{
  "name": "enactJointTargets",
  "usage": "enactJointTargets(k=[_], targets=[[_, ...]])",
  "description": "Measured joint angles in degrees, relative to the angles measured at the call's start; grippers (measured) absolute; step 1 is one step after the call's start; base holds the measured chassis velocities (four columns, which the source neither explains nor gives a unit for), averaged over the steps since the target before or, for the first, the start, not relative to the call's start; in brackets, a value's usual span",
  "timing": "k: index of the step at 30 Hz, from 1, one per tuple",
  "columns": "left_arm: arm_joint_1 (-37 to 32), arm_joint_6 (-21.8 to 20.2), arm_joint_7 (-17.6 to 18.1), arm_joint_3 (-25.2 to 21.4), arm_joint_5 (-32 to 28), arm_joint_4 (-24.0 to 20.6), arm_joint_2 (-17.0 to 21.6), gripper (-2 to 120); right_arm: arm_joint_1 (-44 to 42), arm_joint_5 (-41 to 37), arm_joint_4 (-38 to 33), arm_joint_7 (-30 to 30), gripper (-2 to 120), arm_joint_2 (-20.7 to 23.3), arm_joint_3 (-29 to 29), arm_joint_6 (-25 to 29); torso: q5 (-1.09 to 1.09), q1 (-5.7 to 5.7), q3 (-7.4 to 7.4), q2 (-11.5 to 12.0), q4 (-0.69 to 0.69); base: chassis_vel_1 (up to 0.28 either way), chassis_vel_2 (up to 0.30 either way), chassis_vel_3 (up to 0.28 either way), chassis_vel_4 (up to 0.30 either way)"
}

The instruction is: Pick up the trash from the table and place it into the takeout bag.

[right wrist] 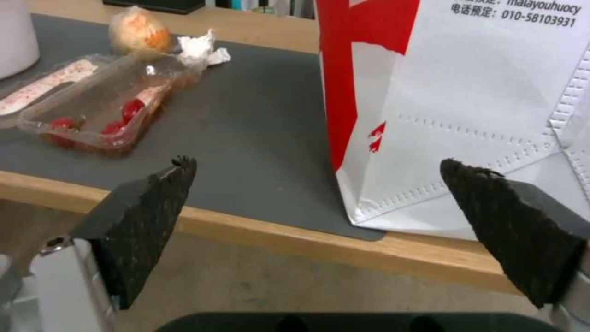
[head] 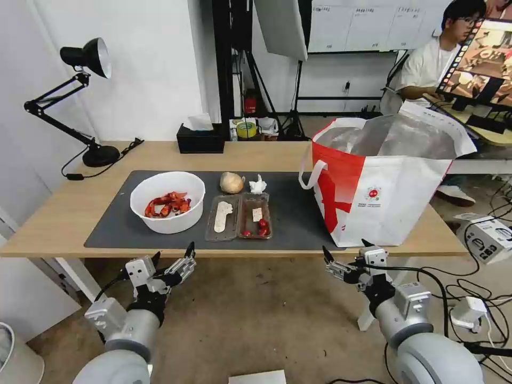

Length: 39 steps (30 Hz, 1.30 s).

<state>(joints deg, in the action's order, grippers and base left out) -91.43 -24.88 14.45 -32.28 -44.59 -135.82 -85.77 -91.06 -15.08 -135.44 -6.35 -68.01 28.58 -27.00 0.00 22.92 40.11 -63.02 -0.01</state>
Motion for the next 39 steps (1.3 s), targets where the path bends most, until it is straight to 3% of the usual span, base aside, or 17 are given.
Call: enactJointTargets(k=[5, 8, 14, 16, 26, 39], targets=[[1.3, -1.1, 2.7, 0.1, -6.4, 0.1, -0.3, 100, 0.1, 0.0, 0.0, 0.0, 100, 0.2, 0.0, 0.0, 0.00, 0.00, 0.00, 0.0, 0.01, 0.000, 0.000, 0.000, 0.000], [2.5, -2.0, 5.8, 1.1, -14.2, 0.1, -1.2, 100, 0.0, 0.0, 0.1, 0.0, 100, 0.3, 0.0, 0.0, 0.00, 0.00, 0.00, 0.0, 0.00, 0.000, 0.000, 0.000, 0.000], [4.1, -2.8, 9.7, 3.2, -19.5, -0.1, -2.4, 100, -0.1, 0.1, 0.1, 0.0, 100, 0.2, -0.1, 0.0, 0.00, 0.00, 0.00, 0.0, 0.01, 0.000, 0.000, 0.000, 0.000], [5.8, -2.8, 12.4, 4.7, -22.7, 0.7, -3.5, 100, -0.2, 0.1, 0.1, 0.0, 100, 0.3, -0.1, 0.1, 0.00, 0.00, 0.00, 0.0, 0.00, 0.000, 0.000, 0.000, 0.000], [11.2, -3.1, 15.8, 7.4, -27.5, 5.7, -3.3, 100, -0.9, 0.1, -0.1, -0.1, 100, 0.3, 0.9, 0.1, 0.00, 0.00, 0.00, 0.0, 0.00, 0.000, 0.000, 0.000, 0.000], [16.5, -2.9, 19.9, 10.9, -27.9, 10.1, -5.5, 100, -1.4, 0.2, 0.0, -0.2, 100, -0.4, 1.9, 0.1, 0.00, 0.00, 0.00, 0.0, 0.00, 0.000, 0.000, 0.000, 0.000]])
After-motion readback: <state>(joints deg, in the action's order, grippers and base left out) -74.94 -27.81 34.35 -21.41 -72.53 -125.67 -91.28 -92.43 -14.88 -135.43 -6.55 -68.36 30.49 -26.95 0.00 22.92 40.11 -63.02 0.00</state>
